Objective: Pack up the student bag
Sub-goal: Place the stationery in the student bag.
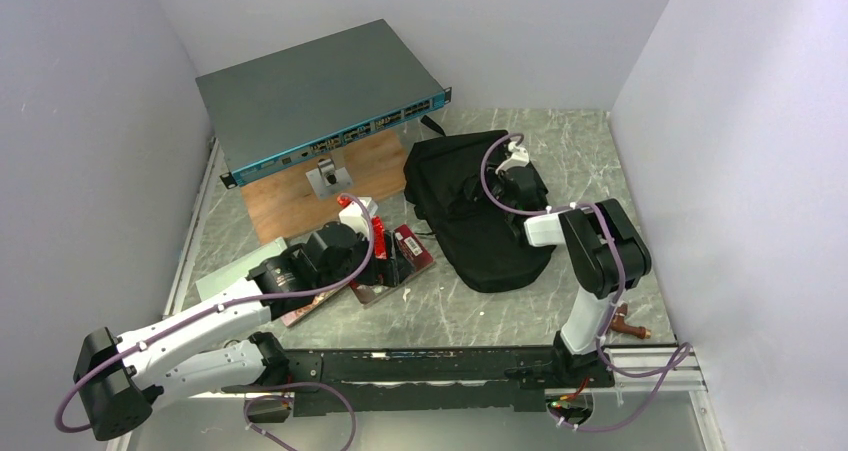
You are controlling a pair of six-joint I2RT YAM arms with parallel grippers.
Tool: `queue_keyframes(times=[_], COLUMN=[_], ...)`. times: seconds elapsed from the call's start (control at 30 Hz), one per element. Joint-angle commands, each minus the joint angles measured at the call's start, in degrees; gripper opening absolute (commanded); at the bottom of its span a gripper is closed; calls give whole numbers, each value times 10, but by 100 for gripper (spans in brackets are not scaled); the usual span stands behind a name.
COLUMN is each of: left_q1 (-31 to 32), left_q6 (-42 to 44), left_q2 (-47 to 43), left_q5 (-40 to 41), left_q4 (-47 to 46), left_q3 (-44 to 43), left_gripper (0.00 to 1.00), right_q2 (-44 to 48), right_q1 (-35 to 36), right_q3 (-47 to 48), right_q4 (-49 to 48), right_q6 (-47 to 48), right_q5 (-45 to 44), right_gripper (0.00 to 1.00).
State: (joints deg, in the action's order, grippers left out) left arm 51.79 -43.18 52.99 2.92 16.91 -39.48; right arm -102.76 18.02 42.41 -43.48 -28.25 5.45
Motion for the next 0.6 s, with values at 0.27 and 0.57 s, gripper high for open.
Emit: queue_keyframes(times=[0.27,0.57], left_q1=[5,4], left_q6=[-5,3], left_q2=[2,43], left_q5=[-10,-24], left_q4=[-38,-58], left_q3=[6,-4], left_gripper=[99,99], right_q2=[52,164], right_q1=[-2,-2], right_q3=[-9,-40], right_q4=[59,248], right_q6=[-40,16], right_q5=[36,-12], right_gripper=[57,59])
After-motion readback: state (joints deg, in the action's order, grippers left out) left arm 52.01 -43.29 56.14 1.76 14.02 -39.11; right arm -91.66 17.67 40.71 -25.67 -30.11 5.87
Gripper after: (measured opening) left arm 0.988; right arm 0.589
